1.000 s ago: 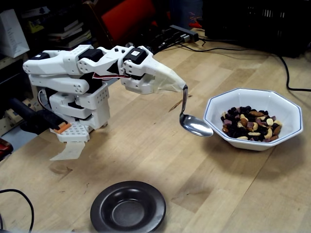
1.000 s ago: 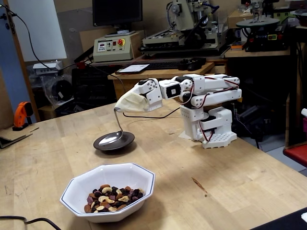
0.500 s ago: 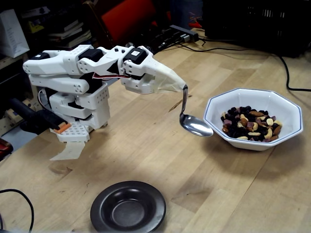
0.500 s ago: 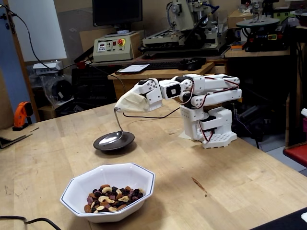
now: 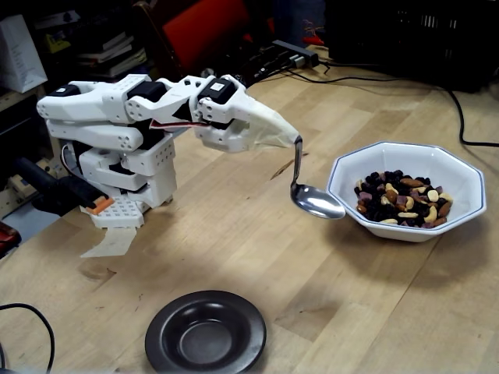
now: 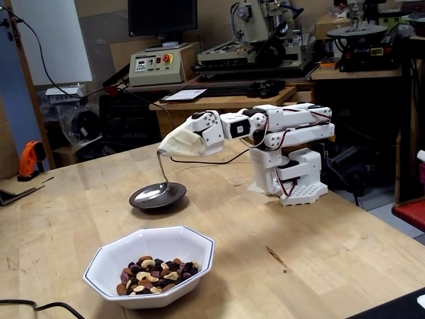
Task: Use spoon to transfer food from the white bowl to brown plate
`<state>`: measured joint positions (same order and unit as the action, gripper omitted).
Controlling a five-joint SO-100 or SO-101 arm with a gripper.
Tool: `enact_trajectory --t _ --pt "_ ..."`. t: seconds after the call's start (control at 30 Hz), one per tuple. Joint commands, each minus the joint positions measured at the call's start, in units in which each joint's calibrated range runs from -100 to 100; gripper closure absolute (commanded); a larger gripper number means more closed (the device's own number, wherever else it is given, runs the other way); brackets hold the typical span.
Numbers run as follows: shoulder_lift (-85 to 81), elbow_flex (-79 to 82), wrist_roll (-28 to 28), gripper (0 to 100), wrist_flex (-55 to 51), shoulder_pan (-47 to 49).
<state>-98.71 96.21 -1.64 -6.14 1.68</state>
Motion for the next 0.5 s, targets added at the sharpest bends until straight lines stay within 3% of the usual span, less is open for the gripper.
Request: enact_trajectory --t 0.0,0.47 --pt "-0.3 2.5 0.2 96 10.2 0.5" --pt "-0.2 3.0 0.1 96 14.4 0.5"
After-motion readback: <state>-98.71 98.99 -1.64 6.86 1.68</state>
